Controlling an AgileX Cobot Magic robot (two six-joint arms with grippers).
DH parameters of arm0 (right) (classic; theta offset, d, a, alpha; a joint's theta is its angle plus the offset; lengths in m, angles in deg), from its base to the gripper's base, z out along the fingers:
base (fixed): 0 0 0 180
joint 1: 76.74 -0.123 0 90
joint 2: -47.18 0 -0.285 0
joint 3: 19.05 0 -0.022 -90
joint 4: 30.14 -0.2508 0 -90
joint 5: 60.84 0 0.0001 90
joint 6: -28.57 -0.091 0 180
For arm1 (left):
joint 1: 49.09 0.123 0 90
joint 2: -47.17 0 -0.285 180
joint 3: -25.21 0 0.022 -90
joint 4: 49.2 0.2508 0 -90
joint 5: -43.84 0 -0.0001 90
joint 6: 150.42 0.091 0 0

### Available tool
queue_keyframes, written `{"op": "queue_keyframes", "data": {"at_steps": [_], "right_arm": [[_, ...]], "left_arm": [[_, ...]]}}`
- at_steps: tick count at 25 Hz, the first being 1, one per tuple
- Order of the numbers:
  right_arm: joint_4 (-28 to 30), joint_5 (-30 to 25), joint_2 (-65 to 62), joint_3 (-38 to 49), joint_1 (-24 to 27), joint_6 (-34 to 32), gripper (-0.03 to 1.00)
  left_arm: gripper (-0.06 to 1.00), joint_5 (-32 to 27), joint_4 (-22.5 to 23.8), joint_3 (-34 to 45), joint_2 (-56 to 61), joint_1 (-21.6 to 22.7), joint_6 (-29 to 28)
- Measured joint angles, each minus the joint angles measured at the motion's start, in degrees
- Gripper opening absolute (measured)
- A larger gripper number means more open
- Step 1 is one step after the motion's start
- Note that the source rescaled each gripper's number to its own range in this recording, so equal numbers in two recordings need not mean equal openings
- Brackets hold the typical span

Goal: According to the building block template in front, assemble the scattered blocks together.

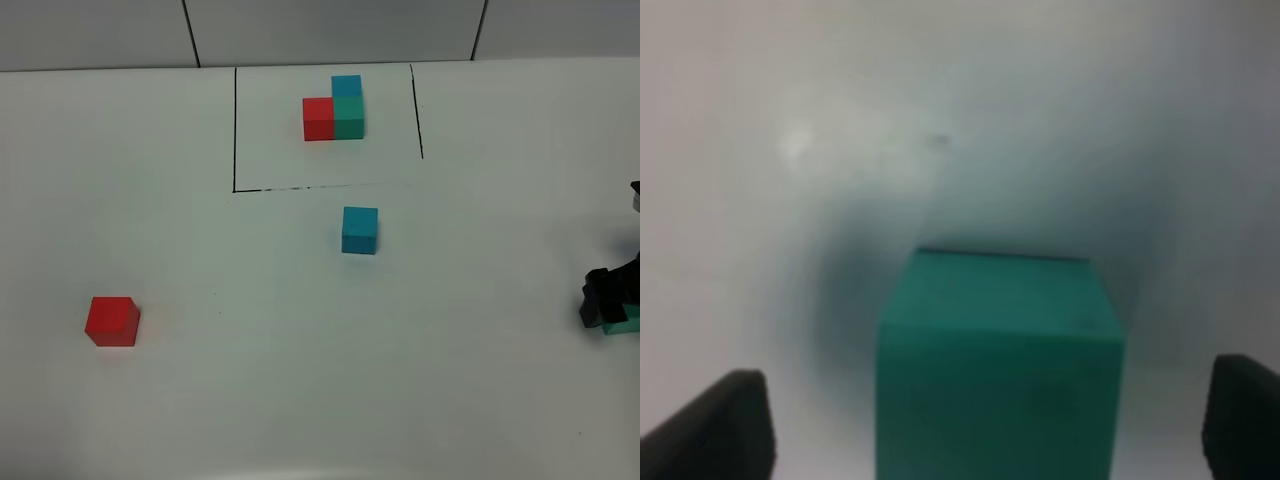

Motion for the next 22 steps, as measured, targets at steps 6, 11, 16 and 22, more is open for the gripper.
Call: {"op": "queue_keyframes", "data": {"at_steps": [6, 11, 16, 22], "right_arm": [[-0.61, -0.36, 0.25, -0.06, -0.55, -0.2, 0.02], [-0.66, -0.17, -3.43, -0.06, -4.15, -5.19, 0.01], [1.39, -1.95, -9.73, -0.06, -14.61, -20.09, 0.01], [10.55, -4.62, -7.92, -2.07, -31.96, -47.05, 0.01]], "left_arm": [[0.88, 0.0, 0.0, 0.0, 0.0, 0.0, 0.0], [0.88, 0.0, 0.0, 0.0, 0.0, 0.0, 0.0], [0.88, 0.0, 0.0, 0.0, 0.0, 0.0, 0.0], [0.88, 0.0, 0.0, 0.0, 0.0, 0.0, 0.0]]}}
